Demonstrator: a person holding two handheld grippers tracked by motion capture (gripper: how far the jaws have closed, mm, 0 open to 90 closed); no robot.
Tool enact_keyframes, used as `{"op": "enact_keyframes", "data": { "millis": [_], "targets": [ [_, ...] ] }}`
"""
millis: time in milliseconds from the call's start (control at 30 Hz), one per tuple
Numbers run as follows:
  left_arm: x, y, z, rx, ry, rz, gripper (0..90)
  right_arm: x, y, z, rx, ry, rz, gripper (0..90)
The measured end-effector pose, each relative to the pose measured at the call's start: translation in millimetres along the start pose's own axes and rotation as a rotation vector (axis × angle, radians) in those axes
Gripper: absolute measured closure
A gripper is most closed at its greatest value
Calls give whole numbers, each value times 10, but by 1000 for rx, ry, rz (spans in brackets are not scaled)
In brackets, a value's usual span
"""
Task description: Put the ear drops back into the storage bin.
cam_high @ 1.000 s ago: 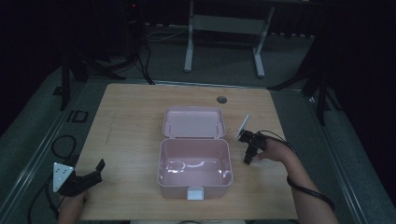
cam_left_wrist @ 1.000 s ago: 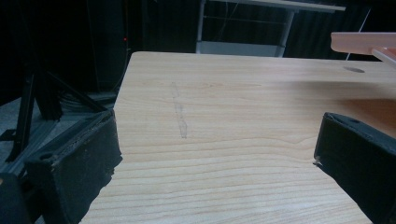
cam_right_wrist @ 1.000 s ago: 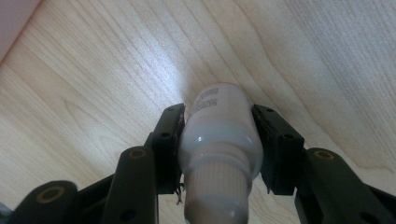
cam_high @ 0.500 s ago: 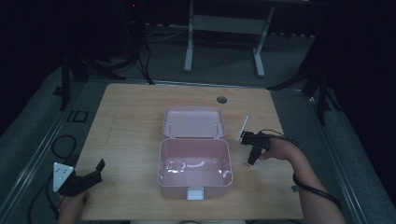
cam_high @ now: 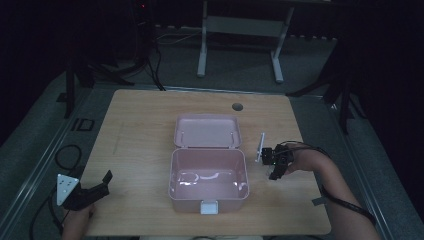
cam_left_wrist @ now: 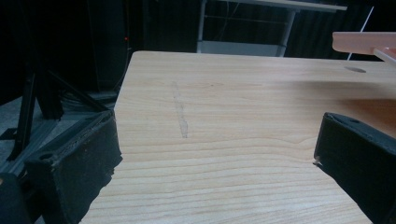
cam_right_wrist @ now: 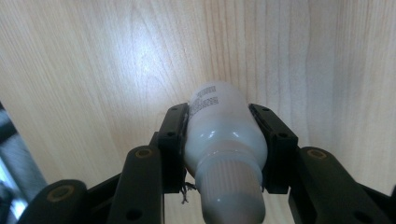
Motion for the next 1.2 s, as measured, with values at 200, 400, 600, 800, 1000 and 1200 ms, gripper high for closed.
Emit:
{"op": "enact_keyframes", "data": {
  "millis": [200,400,600,800,1000,1200],
  "targets": [
    [-1,0,0,1,0,-1,4,90,15,15,42,32,80,596],
    [-1,0,0,1,0,-1,4,248,8,13,77,41,167,596],
    [-2,-1,1,0,1,-3,4,350,-11,6,78,34,215,596],
    [-1,0,-1,2,0,-1,4,356,-1,46,68,23,206,596],
    [-2,0,-1,2,0,-3,4,388,15,162,56,6,198,597],
    [0,0,-1,1,-1,0,4,416,30,354,40,7,194,597]
  ]
}}
Point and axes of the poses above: each handheld gripper's, and its own axes: z roughly backward along the jaws, y roughly out of its underside, x roughly to its left, the point moved 4 cm from there along -z, roughly forward along the jaws, and after that the axes turned 15 degrees about -z, right-handed, at the moved point
